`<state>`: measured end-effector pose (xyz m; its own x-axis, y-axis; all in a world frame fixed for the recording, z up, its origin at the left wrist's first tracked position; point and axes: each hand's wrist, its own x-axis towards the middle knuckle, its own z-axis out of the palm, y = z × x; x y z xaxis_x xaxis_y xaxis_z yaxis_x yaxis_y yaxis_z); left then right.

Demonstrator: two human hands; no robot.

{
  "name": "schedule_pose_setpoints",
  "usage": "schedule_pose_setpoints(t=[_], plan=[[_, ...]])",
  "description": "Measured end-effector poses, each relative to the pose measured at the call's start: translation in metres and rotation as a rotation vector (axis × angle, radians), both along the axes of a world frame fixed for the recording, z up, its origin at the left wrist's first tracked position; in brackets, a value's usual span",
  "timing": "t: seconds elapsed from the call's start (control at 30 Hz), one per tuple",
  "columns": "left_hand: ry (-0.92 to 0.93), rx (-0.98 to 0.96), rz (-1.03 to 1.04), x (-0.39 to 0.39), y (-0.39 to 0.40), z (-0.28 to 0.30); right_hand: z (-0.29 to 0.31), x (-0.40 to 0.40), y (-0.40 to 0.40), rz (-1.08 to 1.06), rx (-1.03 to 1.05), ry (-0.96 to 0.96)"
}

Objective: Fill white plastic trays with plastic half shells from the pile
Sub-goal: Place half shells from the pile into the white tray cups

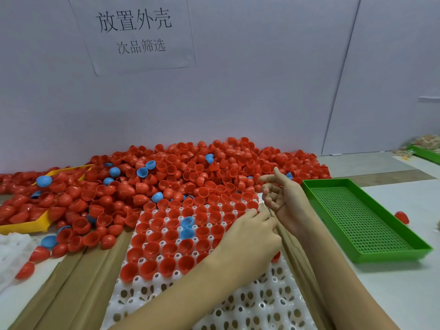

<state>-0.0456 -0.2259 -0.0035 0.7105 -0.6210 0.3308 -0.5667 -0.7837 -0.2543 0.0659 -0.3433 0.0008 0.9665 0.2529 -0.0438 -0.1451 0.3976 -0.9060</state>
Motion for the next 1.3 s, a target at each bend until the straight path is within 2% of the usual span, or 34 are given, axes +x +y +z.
schedule_pose_setpoints(t=[0.07,0.17,0.37,0.57,0.7,0.8,0.87,0.93,1.07,1.17,1.3], plan=[[-0.01,0.056,-0.017,0.001,-0.001,-0.002,-0.001,0.0,-0.001,0.002,0.005,-0.005],[0.0,0.029,-0.009,0.0,0.003,-0.003,-0.002,0.0,-0.001,0.015,0.009,-0.012],[0.177,-0.438,0.122,-0.012,0.059,0.006,-0.005,0.002,0.0,0.027,0.026,0.001],[0.051,-0.774,0.332,-0.02,0.143,-0.007,-0.013,0.012,-0.001,-0.026,-0.082,-0.053],[-0.031,-1.02,0.365,-0.022,0.164,-0.017,-0.025,0.025,-0.008,-0.276,-0.353,-0.173],[0.004,-1.224,0.398,-0.023,0.172,-0.015,-0.039,0.033,-0.011,-0.512,-0.721,-0.316],[0.022,-1.318,0.433,-0.023,0.175,-0.014,-0.049,0.038,-0.012,-0.577,-0.975,-0.47],[0.021,-1.36,0.453,-0.025,0.175,-0.015,-0.058,0.045,-0.015,-0.556,-1.161,-0.594],[-0.013,-1.336,0.446,-0.027,0.175,-0.014,-0.073,0.055,-0.014,-0.289,-1.523,-0.614],[-0.015,-1.311,0.447,-0.027,0.174,-0.014,-0.08,0.063,-0.015,-0.143,-1.583,-0.599],[-0.012,-1.287,0.449,-0.03,0.171,-0.012,-0.082,0.064,-0.013,-0.106,-1.66,-0.562]])
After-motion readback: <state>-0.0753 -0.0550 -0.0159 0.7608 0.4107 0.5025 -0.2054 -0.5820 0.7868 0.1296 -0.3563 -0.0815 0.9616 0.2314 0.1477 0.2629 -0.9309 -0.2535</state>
